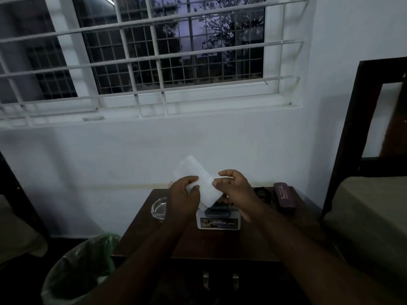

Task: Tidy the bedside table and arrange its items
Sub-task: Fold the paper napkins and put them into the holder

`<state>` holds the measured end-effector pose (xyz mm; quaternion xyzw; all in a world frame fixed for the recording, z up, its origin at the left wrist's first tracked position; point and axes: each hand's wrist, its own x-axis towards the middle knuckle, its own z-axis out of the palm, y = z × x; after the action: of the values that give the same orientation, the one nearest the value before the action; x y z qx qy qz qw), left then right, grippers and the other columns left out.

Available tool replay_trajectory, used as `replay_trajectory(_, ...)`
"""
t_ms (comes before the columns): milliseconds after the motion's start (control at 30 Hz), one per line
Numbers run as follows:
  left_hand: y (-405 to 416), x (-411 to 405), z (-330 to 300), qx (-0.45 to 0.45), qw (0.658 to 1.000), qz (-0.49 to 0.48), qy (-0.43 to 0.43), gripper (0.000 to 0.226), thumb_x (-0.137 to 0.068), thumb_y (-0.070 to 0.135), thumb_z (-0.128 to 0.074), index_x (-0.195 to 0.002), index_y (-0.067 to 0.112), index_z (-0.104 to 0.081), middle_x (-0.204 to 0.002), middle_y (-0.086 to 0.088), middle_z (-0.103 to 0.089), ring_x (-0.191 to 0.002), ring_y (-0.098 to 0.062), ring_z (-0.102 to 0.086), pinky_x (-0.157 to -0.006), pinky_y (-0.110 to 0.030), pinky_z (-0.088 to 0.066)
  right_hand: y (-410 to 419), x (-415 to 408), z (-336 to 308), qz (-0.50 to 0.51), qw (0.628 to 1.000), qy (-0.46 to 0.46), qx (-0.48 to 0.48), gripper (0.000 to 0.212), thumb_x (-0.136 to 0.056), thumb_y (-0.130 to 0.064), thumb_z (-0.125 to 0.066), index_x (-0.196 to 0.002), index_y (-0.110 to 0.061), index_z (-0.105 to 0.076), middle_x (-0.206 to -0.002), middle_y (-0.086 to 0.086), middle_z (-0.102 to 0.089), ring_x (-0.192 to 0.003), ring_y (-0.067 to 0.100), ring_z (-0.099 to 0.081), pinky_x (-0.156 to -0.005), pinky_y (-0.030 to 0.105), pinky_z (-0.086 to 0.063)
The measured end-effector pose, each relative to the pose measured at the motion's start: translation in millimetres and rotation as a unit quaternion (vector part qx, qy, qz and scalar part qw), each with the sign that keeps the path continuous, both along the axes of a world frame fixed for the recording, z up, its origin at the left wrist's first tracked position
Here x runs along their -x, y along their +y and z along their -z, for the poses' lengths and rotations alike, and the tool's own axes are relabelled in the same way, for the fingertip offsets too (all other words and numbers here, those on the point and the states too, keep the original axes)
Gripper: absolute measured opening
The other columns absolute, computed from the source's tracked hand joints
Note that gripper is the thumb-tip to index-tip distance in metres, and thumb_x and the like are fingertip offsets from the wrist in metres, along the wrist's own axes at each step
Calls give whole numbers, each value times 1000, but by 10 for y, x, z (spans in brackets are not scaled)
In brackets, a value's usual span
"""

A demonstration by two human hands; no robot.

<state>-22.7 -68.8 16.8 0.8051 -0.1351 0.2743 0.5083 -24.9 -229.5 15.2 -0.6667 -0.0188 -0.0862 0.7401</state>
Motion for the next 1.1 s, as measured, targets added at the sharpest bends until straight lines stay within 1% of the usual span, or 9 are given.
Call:
replay_trajectory(133, 113, -297, -44, -166, 985, -57, 6, 43, -83, 14, -73, -123, 2, -63, -127, -15, -64, -122, -29, -54, -102, -28, -35, -125, -31, 4, 60, 997, -24, 47, 32, -83, -22, -72, -110, -26, -56, -111, 1, -66, -90, 19, -71, -73, 40, -62)
replay_trajectory(233, 132, -422, -27, -228, 972, -53, 12, 47, -85, 13, -70, -129, 2, -59, -133, -17, -59, -128, -31, -50, -106, -33, -32, -238, -36, 7, 89, 994, -41, 40, 31, -85, -19, -70, -112, -25, -57, -113, 0, -64, -86, 18, -71, -68, 34, -59)
replay_trajectory(433, 45, -518, 105, -259, 965, -39, 19, 45, -83, 11, -69, -126, 1, -60, -126, -20, -61, -121, -35, -54, -102, -38, -38, -431, -90, 25, 120, 991, -45, 30, 30, -84, -18, -71, -110, -24, -57, -113, 1, -64, -81, 17, -70, -64, 32, -56)
replay_trajectory(533, -6, -535, 164, -276, 960, -40, 22, 35, -80, 7, -67, -115, -1, -63, -115, -21, -63, -109, -37, -58, -90, -40, -45, -469, -117, 34, 124, 991, -43, 31, 30, -83, -19, -72, -108, -26, -58, -113, 0, -64, -79, 14, -71, -62, 29, -56)
replay_trajectory(633, -42, -552, 214, -281, 959, -31, 23, 31, -80, 4, -63, -111, -1, -61, -112, -19, -61, -105, -35, -57, -82, -35, -43, -490, -129, 36, 125, 991, -42, 37, 31, -82, -18, -72, -108, -26, -58, -113, -2, -63, -79, 14, -71, -60, 28, -55)
replay_trajectory(733, -66, -556, 255, -265, 963, -32, 22, 31, -80, -1, -60, -110, -3, -59, -111, -20, -60, -105, -35, -56, -82, -35, -42, -507, -128, 33, 132, 989, -42, 47, 33, -82, -17, -73, -110, -24, -58, -115, -2, -63, -84, 18, -72, -58, 26, -54)
replay_trajectory(867, -73, -517, 257, -261, 964, -48, 8, 41, -81, -2, -57, -122, -1, -56, -115, -20, -59, -106, -35, -57, -82, -39, -47, -528, -139, 27, 138, 988, -42, 47, 35, -81, -14, -73, -113, -21, -59, -117, 0, -62, -97, 25, -69, -59, 27, -52)
replay_trajectory(967, -59, -511, 246, -261, 964, -51, 3, 45, -82, -3, -56, -127, 1, -53, -118, -19, -58, -106, -34, -57, -83, -41, -50, -522, -149, 29, 140, 988, -42, 45, 36, -82, -13, -73, -114, -19, -58, -117, 1, -62, -95, 27, -70, -60, 28, -52)
replay_trajectory(1100, -64, -490, 282, -296, 955, -25, -2, 39, -81, 1, -58, -120, 1, -57, -117, -19, -59, -104, -36, -58, -84, -43, -51, -496, -148, 32, 130, 989, -38, 52, 36, -81, -14, -73, -114, -21, -58, -118, 0, -61, -93, 27, -71, -63, 30, -55)
